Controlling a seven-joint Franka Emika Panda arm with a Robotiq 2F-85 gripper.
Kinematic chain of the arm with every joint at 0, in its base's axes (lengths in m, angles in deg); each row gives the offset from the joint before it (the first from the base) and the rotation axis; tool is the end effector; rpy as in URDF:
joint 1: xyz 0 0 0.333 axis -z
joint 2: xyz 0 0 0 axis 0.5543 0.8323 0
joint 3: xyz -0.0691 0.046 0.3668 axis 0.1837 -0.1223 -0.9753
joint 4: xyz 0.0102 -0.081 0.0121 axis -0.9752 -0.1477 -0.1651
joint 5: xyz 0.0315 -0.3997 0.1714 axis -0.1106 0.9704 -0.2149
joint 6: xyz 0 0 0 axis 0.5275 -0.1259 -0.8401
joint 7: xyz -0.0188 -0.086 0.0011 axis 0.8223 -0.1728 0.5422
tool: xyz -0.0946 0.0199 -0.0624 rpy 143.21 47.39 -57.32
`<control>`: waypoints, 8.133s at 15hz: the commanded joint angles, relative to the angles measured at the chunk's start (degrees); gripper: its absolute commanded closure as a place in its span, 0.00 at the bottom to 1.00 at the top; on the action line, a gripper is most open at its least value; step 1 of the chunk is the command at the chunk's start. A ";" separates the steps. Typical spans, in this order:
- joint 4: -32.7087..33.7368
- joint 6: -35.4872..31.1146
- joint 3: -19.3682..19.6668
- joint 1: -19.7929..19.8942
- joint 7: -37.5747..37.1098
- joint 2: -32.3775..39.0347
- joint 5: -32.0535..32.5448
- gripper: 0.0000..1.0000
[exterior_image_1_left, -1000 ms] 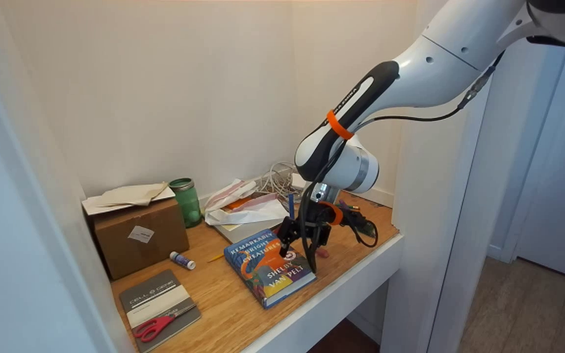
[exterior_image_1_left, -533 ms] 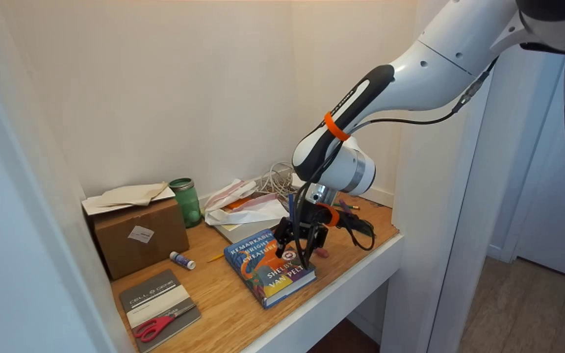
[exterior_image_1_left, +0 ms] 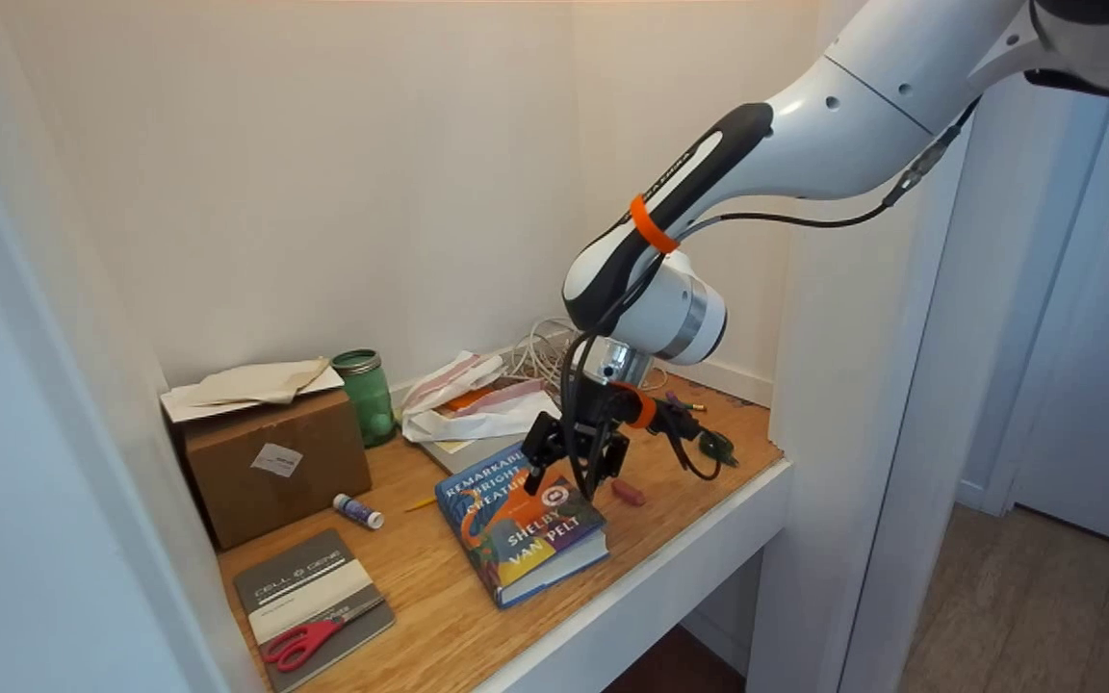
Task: Move the purple object to the right, open the book, put the purple object inside then close the book
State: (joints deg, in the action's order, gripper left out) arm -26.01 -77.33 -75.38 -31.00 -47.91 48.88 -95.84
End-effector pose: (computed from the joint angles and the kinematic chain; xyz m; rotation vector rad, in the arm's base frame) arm 0.6237 0.2617 0.1892 -2.5998 -0.2551 0.0973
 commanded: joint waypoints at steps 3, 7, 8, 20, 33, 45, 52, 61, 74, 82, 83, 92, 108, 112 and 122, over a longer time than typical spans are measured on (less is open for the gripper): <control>-0.06 3.07 0.20 -1.52 1.04 -4.70 -1.77 0.00; 0.89 4.46 -2.45 -2.02 3.86 -5.64 -4.80 0.00; 1.01 4.78 -3.22 -2.18 4.86 -5.74 -5.97 0.00; 7.56 11.25 -5.16 -7.58 13.78 -3.19 -14.08 0.00; 18.45 19.31 -2.85 -10.98 13.99 8.27 -13.64 0.00; 18.24 17.48 -1.39 -8.74 16.14 2.57 -16.17 0.00; 22.09 20.54 0.46 -13.03 16.62 6.49 -13.50 0.00; 28.07 21.56 -0.30 -15.23 17.83 15.60 -12.74 0.00; 31.20 20.99 1.09 -16.81 15.20 17.30 -4.39 0.00; 27.87 16.84 5.53 -16.75 13.44 9.63 5.92 0.00; 27.13 16.11 6.57 -16.61 13.23 8.80 8.03 0.00; 11.42 0.82 18.65 -16.86 2.59 -1.05 26.41 0.00; -2.05 -2.98 22.33 -16.41 -12.33 -3.95 34.37 0.00; -1.96 -6.37 22.22 -16.33 -12.71 -2.23 33.82 0.00; -1.54 -10.93 22.86 -16.66 -14.68 0.51 33.50 0.55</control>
State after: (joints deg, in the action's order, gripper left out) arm -27.77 -87.01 -52.70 -47.52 -61.01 49.13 -62.66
